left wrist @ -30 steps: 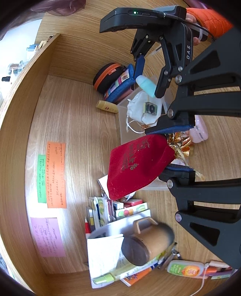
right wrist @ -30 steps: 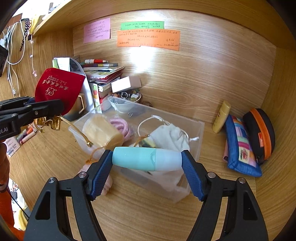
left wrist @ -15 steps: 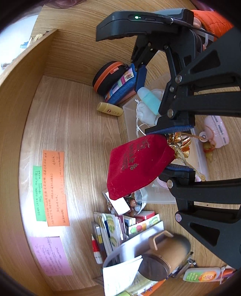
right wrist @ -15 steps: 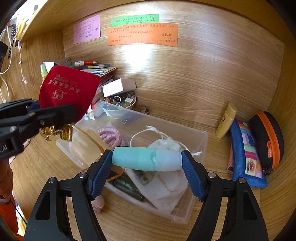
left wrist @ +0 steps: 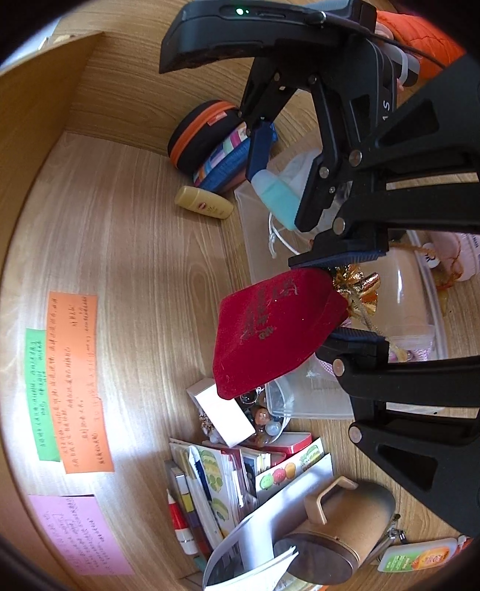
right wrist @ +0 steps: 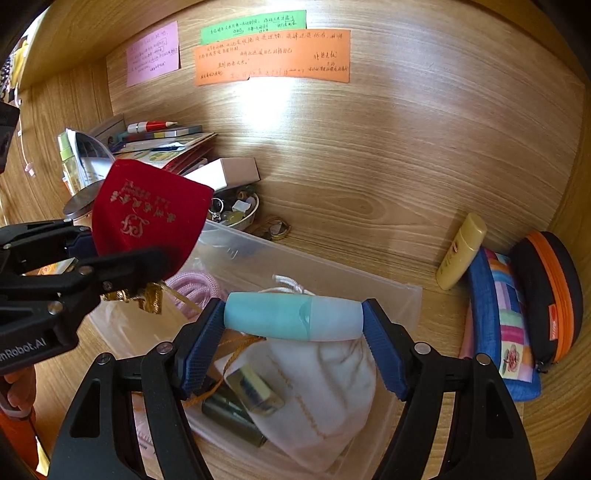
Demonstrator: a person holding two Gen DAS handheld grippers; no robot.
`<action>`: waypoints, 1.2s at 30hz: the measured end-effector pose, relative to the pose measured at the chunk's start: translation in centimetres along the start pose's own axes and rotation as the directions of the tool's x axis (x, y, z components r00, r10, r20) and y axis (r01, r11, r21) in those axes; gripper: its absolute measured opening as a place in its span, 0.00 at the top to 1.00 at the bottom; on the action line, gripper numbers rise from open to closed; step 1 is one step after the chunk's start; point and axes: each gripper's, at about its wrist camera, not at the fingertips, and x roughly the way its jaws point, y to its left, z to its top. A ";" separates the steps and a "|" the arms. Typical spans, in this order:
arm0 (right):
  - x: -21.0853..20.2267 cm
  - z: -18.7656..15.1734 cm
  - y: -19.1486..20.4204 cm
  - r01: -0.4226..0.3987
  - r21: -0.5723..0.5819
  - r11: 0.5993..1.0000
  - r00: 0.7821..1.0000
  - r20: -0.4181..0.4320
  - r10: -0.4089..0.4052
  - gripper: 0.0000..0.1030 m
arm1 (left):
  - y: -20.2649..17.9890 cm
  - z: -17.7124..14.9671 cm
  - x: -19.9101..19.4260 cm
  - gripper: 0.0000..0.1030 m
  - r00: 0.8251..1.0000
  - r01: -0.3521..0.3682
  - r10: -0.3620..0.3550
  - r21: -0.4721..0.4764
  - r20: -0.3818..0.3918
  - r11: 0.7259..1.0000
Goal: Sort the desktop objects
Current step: 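Carry the red pouch and mint tube over the clear box with both grippers, then open both grippers to drop the red pouch and mint tube into the box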
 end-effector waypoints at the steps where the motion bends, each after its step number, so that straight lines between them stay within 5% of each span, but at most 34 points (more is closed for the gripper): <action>1: 0.2 0.1 -0.1 0.000 0.001 1.000 1.000 -0.002 0.000 0.31 | 0.1 0.1 0.3 0.73 1.000 0.002 -0.002 -0.001 -0.004 1.000; 20: 4.0 0.1 -0.5 0.023 -0.020 1.000 0.997 -0.073 -0.024 0.31 | 1.6 -0.7 4.2 0.73 0.995 0.022 -0.024 -0.023 -0.101 1.000; 26: 4.1 0.0 -0.1 0.083 -0.052 0.995 0.994 -0.066 -0.087 0.31 | 1.4 -0.8 4.3 0.72 0.994 0.007 -0.008 -0.009 -0.105 1.000; 36: 4.6 0.2 0.3 0.087 -0.071 0.994 0.989 -0.112 -0.094 0.26 | 2.1 -0.9 4.4 0.48 0.993 -0.007 0.002 -0.048 -0.117 0.999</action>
